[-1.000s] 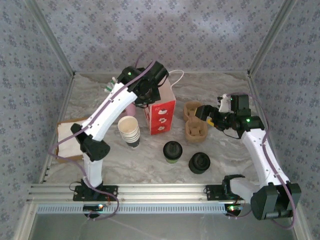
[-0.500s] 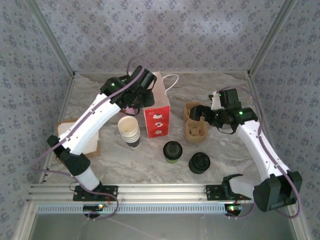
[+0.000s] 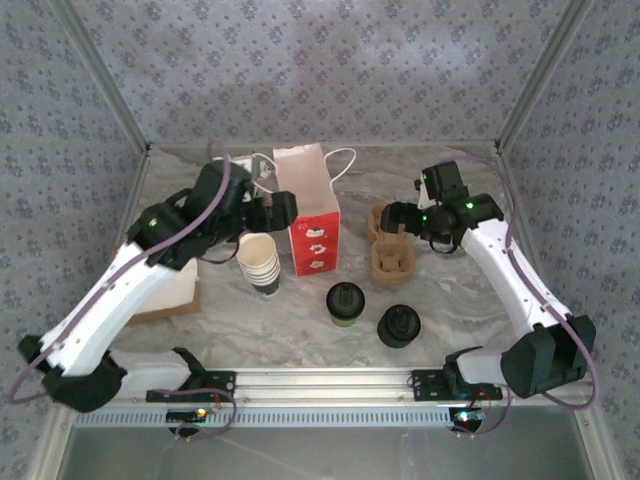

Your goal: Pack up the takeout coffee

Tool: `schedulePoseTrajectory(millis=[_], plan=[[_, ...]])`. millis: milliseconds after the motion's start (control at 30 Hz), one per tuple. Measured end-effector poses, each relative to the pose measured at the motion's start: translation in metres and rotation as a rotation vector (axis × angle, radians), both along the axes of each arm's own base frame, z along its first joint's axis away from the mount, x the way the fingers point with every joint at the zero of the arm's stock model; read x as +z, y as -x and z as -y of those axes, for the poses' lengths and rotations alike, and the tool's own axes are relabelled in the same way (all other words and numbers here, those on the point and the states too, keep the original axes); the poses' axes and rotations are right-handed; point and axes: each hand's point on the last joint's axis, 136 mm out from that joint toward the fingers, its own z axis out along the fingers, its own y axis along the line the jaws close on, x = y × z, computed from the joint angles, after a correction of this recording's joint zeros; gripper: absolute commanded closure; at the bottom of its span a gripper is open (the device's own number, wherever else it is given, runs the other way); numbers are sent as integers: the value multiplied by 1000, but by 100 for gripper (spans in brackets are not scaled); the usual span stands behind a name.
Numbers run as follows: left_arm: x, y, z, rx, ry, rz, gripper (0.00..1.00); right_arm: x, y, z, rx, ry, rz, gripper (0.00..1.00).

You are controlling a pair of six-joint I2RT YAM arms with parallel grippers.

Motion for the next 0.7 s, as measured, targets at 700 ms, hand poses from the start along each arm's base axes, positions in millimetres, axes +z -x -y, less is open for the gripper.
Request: schedulePoseTrajectory(millis=[700], plan=[[-61, 30, -33, -48, 29, 47, 1, -39, -41, -12, 12, -45, -96, 33]])
